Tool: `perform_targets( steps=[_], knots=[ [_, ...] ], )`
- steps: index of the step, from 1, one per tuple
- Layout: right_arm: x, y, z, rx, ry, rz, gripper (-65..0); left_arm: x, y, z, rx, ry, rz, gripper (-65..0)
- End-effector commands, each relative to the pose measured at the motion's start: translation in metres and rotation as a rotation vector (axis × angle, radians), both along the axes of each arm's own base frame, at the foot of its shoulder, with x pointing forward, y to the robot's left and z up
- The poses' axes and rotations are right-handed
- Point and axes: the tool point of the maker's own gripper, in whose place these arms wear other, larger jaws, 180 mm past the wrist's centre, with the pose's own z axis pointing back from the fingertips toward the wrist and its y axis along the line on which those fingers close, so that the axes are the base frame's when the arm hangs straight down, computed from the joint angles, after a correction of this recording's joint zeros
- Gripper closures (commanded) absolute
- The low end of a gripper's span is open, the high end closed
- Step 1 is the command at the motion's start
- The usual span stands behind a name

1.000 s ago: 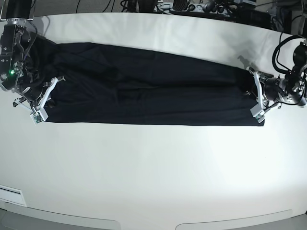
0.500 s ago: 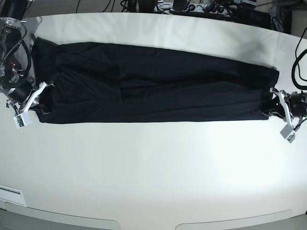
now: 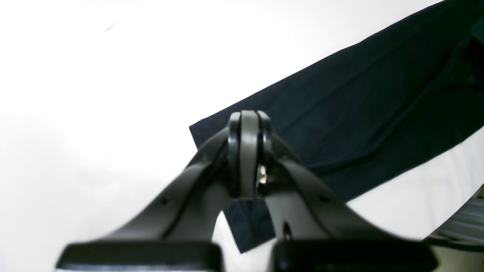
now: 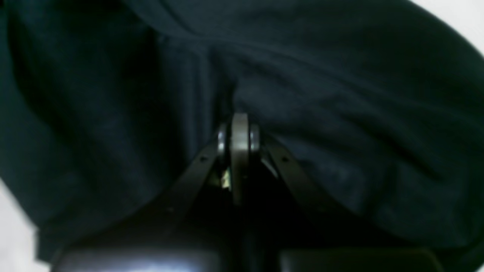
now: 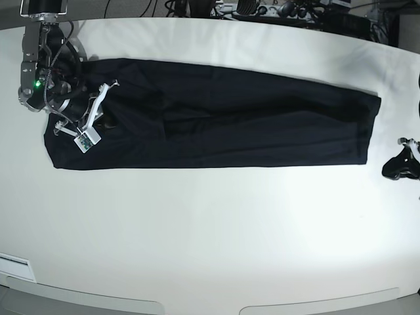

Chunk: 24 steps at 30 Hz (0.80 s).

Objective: Fold the T-shirt properly
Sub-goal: 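Grasp the strip's ends with both grippers to start the next fold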

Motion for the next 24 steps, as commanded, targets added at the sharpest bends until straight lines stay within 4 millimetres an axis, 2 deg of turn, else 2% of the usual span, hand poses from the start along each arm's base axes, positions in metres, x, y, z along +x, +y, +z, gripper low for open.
perform_targets(
  steps=[1,6,8,12,15,16,17,19,20,21,22,24],
  knots=[
    [0.005,-0.017,0.003,-0.066,-0.01,-0.038,0.0,0.005,0.004,0.019,0.015,-0.043,-0.006,0.0],
    [-0.005,-0.057,-0.013,-0.204,0.036,-0.234,0.0,-0.005,0.007,0.008,0.039,0.019,-0.01,0.0],
    [-0.012,-0.066,-0.017,-0.236,0.051,-0.284,0.0,-0.008,0.006,0.002,0.036,0.037,-0.007,0.0],
    [-0.006,-0.067,-0.012,-0.23,0.031,-0.302,0.0,-0.012,0.002,-0.008,0.006,0.061,0.011,0.0],
    [0.006,-0.061,0.006,-0.204,-0.026,-0.301,0.0,-0.018,0.004,-0.018,0.014,0.09,0.015,0.0],
    [0.009,-0.059,0.016,-0.188,-0.053,-0.302,-6.7,-0.02,0.007,-0.022,0.032,0.103,0.021,0.0],
    [0.013,-0.057,0.025,-0.175,-0.079,-0.302,-14.1,-0.022,0.01,-0.025,0.045,0.116,0.035,-2.5],
    [0.019,-0.057,0.046,-0.161,-0.141,-0.308,-28.5,-0.025,0.016,-0.03,0.075,0.134,0.052,-23.4],
    [0.022,-0.058,0.057,-0.155,-0.172,-0.315,-33.4,-0.026,0.017,-0.032,0.078,0.14,0.062,-34.1],
    [0.025,-0.059,0.069,-0.15,-0.205,-0.32,-35.9,-0.025,0.02,-0.033,0.076,0.146,0.087,-41.6],
    [0.027,-0.061,0.08,-0.148,-0.238,-0.321,-36.4,-0.024,0.024,-0.034,0.079,0.146,0.114,-44.5],
    [0.028,-0.069,0.099,-0.166,-0.29,-0.33,-36.4,-0.023,0.035,-0.04,0.1,0.154,0.174,-44.7]
  ],
)
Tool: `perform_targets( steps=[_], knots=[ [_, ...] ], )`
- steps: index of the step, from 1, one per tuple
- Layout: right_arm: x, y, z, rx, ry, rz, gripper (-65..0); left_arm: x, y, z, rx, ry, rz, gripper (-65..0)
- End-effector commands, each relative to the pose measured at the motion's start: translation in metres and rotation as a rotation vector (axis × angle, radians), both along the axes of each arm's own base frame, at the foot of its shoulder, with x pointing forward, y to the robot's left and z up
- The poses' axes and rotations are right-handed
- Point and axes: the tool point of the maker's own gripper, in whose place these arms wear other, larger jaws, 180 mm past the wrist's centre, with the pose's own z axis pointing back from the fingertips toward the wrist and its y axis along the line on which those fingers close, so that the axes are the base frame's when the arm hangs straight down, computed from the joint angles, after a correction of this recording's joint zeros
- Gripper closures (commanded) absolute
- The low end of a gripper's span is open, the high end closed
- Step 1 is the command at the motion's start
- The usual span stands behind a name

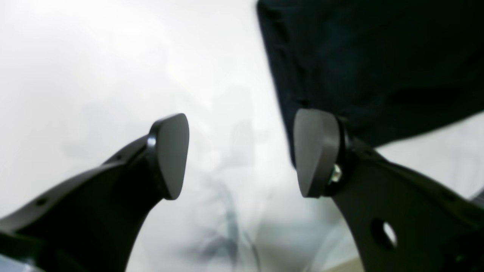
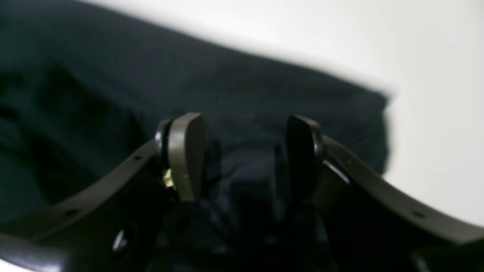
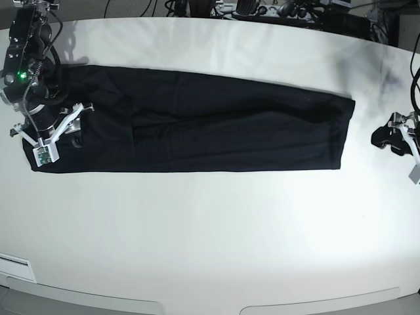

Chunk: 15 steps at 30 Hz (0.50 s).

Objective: Fold the T-shirt properly
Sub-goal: 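Grasp the strip's ends with both grippers to start the next fold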

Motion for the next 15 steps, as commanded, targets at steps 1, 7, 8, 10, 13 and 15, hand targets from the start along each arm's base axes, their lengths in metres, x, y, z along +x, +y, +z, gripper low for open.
perform_targets(
  steps=[1,7,8,10,13,15],
  knots=[
    [0.004,-0.012,0.017,-0.032,-0.049,-0.017,-36.4,0.007,0.012,0.013,0.03,-0.035,0.033,-44.7],
    [-0.002,-0.062,0.046,-0.045,-0.109,-0.135,-36.4,-0.008,0.029,-0.026,-0.038,0.063,0.177,-44.7],
    [-0.004,-0.069,0.051,-0.044,-0.117,-0.147,-36.4,-0.011,0.027,-0.032,-0.07,0.08,0.18,-44.7],
    [-0.01,-0.082,0.057,-0.046,-0.123,-0.17,-36.4,-0.016,0.022,-0.042,-0.139,0.102,0.19,-44.7],
    [-0.015,-0.096,0.066,-0.056,-0.134,-0.197,-36.4,-0.02,0.01,-0.053,-0.236,0.118,0.189,-44.6],
    [-0.017,-0.102,0.07,-0.066,-0.142,-0.21,-36.4,-0.022,0.001,-0.059,-0.271,0.13,0.173,-44.5]
  ],
)
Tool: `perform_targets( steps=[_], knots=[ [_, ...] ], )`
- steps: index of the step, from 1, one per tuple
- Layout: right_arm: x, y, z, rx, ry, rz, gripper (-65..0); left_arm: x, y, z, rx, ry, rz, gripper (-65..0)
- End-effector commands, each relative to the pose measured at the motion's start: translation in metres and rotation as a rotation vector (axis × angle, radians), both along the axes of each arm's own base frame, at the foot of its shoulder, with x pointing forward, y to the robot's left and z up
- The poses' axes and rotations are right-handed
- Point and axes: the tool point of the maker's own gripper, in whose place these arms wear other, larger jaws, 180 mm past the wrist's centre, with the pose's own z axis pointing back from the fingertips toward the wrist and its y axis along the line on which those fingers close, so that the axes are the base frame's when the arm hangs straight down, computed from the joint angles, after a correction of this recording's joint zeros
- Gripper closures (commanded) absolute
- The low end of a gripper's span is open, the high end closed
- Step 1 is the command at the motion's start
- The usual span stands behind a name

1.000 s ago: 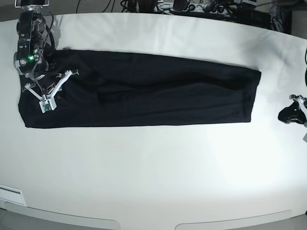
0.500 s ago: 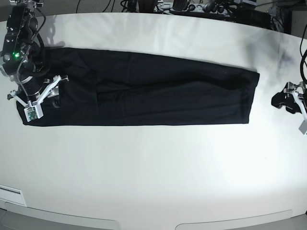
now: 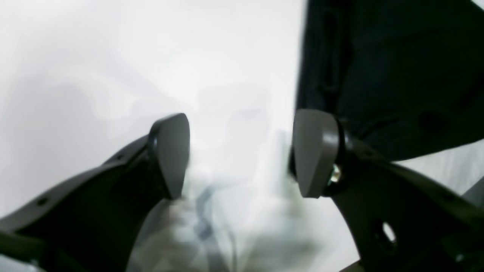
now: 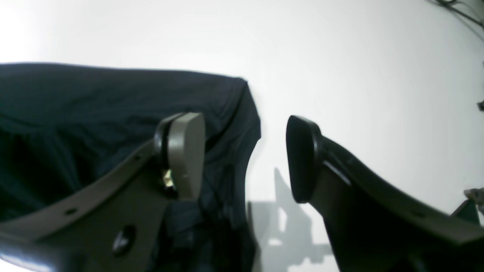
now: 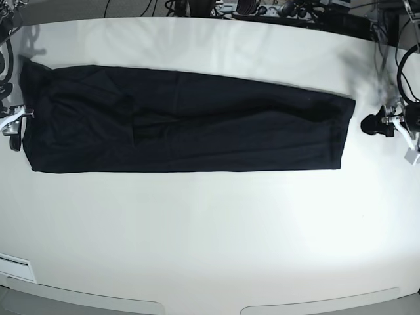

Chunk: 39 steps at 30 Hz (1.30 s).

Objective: Fold the T-shirt properly
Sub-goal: 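Grasp the strip's ends with both grippers to start the next fold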

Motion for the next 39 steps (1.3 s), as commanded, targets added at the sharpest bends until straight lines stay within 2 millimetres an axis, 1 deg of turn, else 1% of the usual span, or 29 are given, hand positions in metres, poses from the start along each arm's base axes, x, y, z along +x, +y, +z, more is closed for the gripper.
perform_targets(
  steps=[1,7,14,19,21,26,27,28,29,30,32,33,35,36,37,38,39],
  knots=[
    [0.005,-0.002,0.016,-0.026,-0.048,0.011,-36.4,0.003,0.003,0.007,0.007,-0.008,-0.006,-44.5],
    [0.002,-0.003,0.013,-0.027,-0.034,0.01,-36.4,-0.001,-0.019,-0.011,-0.03,0.024,-0.038,-44.5],
    [0.002,-0.003,0.013,-0.027,-0.034,0.01,-36.4,-0.005,-0.056,-0.033,-0.094,0.054,-0.084,-44.5],
    [0.001,-0.003,0.013,-0.031,-0.032,0.008,-36.4,-0.006,-0.077,-0.046,-0.135,0.059,-0.087,-44.5],
    [0.001,-0.003,0.013,-0.03,-0.033,0.008,-36.4,-0.005,-0.084,-0.049,-0.148,0.058,-0.088,-44.5],
    [0.001,-0.003,0.013,-0.03,-0.033,0.009,-36.4,-0.005,-0.093,-0.054,-0.163,0.055,-0.087,-43.9],
    [0.002,-0.003,0.013,-0.03,-0.033,0.008,-36.4,-0.005,-0.093,-0.054,-0.164,0.055,-0.087,-41.4],
    [0.002,-0.003,0.013,-0.03,-0.033,0.008,-36.4,-0.005,-0.093,-0.053,-0.164,0.054,-0.086,-37.1],
    [0.002,-0.003,0.013,-0.03,-0.033,0.009,-36.4,-0.005,-0.093,-0.053,-0.163,0.055,-0.086,-30.9],
    [0.002,-0.003,0.013,-0.028,-0.034,0.01,-36.4,-0.005,-0.092,-0.054,-0.16,0.055,-0.087,-23.2],
    [0.003,0.001,0.013,-0.007,-0.041,0.02,-36.3,-0.004,-0.092,-0.053,-0.159,0.053,-0.085,-5.4],
    [0.003,0.004,0.014,0.007,-0.047,0.03,-36.3,-0.004,-0.091,-0.053,-0.158,0.049,-0.083,0.0],
    [0.006,0.015,0.015,0.036,-0.062,0.088,-35.7,-0.002,-0.09,-0.052,-0.154,0.041,-0.079,0.0],
    [0.007,0.023,0.016,0.056,-0.071,0.123,-33.5,-0.001,-0.089,-0.051,-0.152,0.04,-0.08,0.0],
    [0.008,0.03,0.018,0.085,-0.081,0.155,-28.2,-0.001,-0.088,-0.051,-0.147,0.04,-0.081,0.0],
    [0.009,0.039,0.019,0.118,-0.092,0.188,-19.3,-0.001,-0.088,-0.051,-0.144,0.039,-0.08,0.0],
    [0.008,0.047,0.019,0.144,-0.097,0.222,-7.2,-0.001,-0.088,-0.051,-0.146,0.038,-0.079,0.0]
  ],
)
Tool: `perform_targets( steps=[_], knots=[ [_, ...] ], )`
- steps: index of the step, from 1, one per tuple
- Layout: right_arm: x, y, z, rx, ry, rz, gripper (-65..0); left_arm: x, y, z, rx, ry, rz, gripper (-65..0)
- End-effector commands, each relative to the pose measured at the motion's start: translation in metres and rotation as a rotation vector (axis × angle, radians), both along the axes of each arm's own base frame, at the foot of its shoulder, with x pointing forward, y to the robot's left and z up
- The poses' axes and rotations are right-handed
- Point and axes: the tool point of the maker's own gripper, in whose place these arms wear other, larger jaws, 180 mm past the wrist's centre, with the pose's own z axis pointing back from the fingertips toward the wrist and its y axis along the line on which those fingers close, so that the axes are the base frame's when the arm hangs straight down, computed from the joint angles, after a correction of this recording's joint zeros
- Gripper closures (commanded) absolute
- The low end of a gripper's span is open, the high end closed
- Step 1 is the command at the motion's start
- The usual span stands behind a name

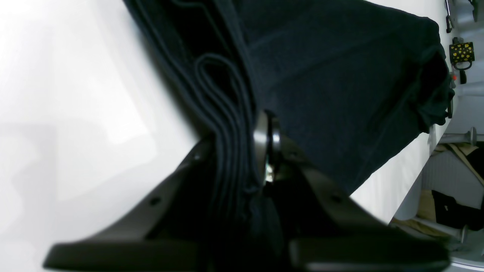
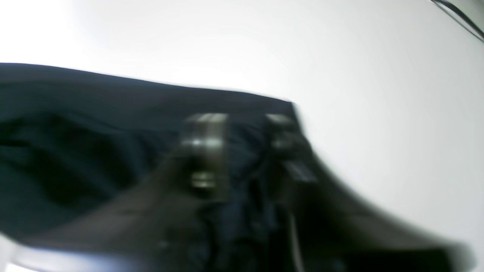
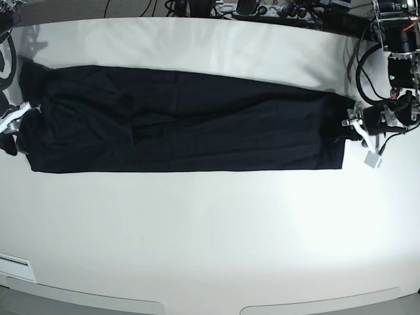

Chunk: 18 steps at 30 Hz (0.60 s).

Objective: Fold the T-shirt properly
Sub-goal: 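Grasp the strip's ends with both grippers to start the next fold, then lift the strip end with the left gripper and fold it toward the right gripper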

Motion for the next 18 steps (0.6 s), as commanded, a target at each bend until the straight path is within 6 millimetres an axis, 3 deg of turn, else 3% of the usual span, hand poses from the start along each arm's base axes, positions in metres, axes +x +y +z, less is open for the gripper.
perform_targets(
  steps=[1,3,6,15,18],
  knots=[
    [0.004,0.006,0.012,0.001,-0.046,0.039,0.0,-0.012,0.012,-0.01,0.083,0.069,-0.032,0.0],
    [0.003,0.013,0.006,0.016,-0.04,0.078,0.0,-0.01,0.012,-0.009,0.083,0.061,-0.028,0.0],
    [0.002,0.014,-0.02,0.036,0.028,0.081,0.0,-0.007,0.012,-0.007,0.083,0.05,-0.033,0.0],
    [-0.012,0.001,-0.142,0.051,0.296,0.055,0.0,0.004,0.012,0.002,0.084,0.019,-0.033,0.0],
    [-0.019,0.0,-0.172,0.048,0.388,0.043,0.0,0.006,0.011,0.004,0.075,0.012,-0.032,0.0]
  ],
)
